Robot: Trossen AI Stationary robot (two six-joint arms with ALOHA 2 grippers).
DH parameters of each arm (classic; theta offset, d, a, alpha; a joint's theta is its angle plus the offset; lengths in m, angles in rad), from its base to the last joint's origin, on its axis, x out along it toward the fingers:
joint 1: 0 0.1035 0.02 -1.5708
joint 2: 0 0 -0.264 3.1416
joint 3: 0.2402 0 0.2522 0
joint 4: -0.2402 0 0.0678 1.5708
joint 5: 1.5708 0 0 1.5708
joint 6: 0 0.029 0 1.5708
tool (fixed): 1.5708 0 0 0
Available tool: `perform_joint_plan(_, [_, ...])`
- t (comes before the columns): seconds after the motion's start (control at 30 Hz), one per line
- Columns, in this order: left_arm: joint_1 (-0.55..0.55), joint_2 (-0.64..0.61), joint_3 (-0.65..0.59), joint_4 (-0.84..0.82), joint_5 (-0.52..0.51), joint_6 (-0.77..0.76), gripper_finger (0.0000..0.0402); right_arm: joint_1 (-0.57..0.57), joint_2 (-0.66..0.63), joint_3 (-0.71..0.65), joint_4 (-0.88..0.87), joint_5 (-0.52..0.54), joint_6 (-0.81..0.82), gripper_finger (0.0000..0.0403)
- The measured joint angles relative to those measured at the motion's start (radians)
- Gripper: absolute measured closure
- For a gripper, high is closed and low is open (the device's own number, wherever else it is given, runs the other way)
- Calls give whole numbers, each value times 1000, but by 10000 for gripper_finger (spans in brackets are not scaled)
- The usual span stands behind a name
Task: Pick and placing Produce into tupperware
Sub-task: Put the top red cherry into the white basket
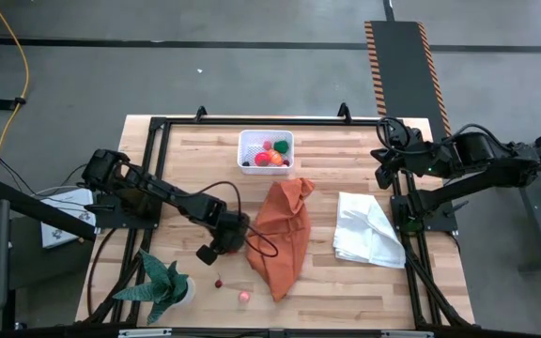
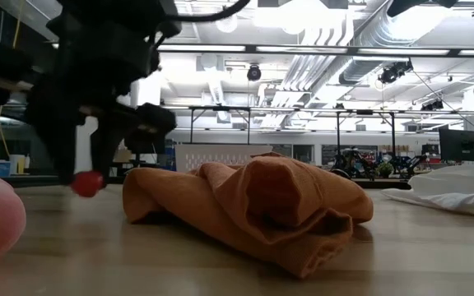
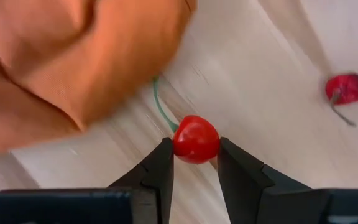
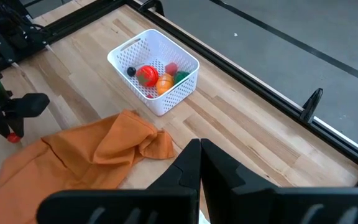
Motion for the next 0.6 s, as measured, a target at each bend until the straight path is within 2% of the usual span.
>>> perform_joint_plan(0.27, [14, 0, 70, -52, -16, 0, 305, 0, 0, 0, -4, 0, 0, 402])
perform_joint_plan(0.6, [114, 0, 112, -208, -42, 0, 305, 0, 0, 0, -22, 0, -3, 402])
